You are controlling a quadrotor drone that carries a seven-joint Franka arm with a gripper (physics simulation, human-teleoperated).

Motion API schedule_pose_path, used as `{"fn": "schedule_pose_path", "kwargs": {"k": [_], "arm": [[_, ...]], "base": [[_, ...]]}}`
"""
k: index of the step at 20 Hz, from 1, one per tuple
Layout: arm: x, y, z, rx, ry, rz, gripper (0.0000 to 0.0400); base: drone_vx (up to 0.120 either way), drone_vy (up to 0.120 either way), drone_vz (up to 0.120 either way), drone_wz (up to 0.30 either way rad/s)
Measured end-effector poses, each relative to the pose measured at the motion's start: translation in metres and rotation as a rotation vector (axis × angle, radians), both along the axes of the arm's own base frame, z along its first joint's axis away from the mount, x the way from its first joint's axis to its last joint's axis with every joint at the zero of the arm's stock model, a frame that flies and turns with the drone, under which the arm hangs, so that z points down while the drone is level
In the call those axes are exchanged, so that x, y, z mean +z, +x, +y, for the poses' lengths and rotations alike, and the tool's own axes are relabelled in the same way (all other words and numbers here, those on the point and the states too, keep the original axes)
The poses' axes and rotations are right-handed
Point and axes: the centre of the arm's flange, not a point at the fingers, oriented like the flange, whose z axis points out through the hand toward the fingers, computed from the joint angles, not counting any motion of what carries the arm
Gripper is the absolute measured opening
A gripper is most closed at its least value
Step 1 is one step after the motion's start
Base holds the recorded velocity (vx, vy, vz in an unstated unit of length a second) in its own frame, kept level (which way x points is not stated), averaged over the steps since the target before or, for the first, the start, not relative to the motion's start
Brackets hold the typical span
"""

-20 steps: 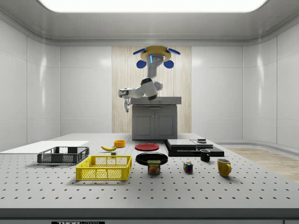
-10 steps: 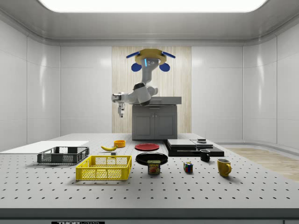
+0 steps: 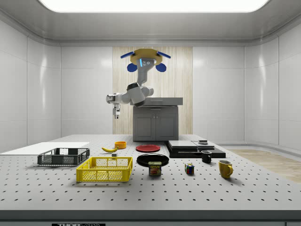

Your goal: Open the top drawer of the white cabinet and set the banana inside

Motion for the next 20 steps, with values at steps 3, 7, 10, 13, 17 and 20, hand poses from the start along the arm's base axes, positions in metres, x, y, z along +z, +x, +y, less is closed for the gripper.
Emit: {"fn": "schedule_pose_path", "kwargs": {"k": [3,7,10,13,17,20], "arm": [[0.0000,0.0000,0.0000,0.000,0.000,0.000,0.0400],[0.0000,0.0000,0.0000,0.000,0.000,0.000,0.0400],[0.0000,0.0000,0.0000,0.000,0.000,0.000,0.0400],[0.0000,0.0000,0.0000,0.000,0.000,0.000,0.0400],[0.0000,0.0000,0.0000,0.000,0.000,0.000,0.0400],[0.0000,0.0000,0.0000,0.000,0.000,0.000,0.0400]], "base": [[0.120,0.000,-0.120,0.000],[0.120,0.000,-0.120,0.000],[0.120,0.000,-0.120,0.000],[0.053,0.000,-0.120,0.000],[0.000,0.000,-0.120,0.000],[0.000,0.000,-0.120,0.000]]}}
